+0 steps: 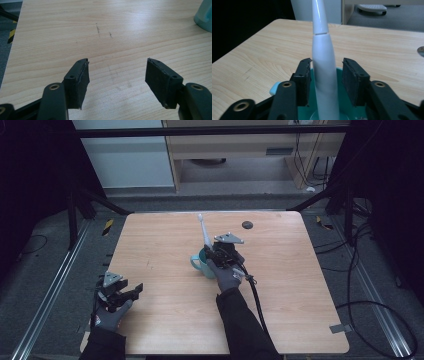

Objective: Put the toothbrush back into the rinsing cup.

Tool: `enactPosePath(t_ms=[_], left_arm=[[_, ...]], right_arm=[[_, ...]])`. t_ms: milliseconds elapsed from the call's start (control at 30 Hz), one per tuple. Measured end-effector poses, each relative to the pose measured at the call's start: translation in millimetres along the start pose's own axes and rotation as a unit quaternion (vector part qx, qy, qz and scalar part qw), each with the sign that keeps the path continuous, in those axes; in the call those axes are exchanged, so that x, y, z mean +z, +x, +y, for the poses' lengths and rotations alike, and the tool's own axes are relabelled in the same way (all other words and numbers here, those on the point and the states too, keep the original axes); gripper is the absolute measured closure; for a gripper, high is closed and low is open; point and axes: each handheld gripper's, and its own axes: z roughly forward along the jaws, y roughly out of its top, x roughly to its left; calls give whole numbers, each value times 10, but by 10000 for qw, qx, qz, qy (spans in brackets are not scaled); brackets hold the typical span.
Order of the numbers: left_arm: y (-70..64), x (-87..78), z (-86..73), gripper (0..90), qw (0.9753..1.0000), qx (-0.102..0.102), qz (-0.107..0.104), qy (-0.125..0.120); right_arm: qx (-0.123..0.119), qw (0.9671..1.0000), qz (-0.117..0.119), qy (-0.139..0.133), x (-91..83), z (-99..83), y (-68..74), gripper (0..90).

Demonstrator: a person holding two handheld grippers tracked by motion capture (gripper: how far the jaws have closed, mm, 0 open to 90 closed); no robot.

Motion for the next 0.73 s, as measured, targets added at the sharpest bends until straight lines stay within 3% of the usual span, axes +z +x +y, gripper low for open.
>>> enactPosePath(t_ms=[167,300,533,733], left_arm=[[-9,-5,3,346,10000,17,-5,1],[-12,-7,4,346,10000,26,-33,-5],[-26,3,3,346,9999,45,-95,9],[-42,9,4,342,9999,80,-139,13]], right_arm=[[-117,9995,66,-285,-273,62,-64,386],[-174,9993,106,-311,-522,59,-199,292],[-227,9997,-40,-121,-984,-146,-598,236],[-218,9990,-375,97,-1304,-460,-994,217]])
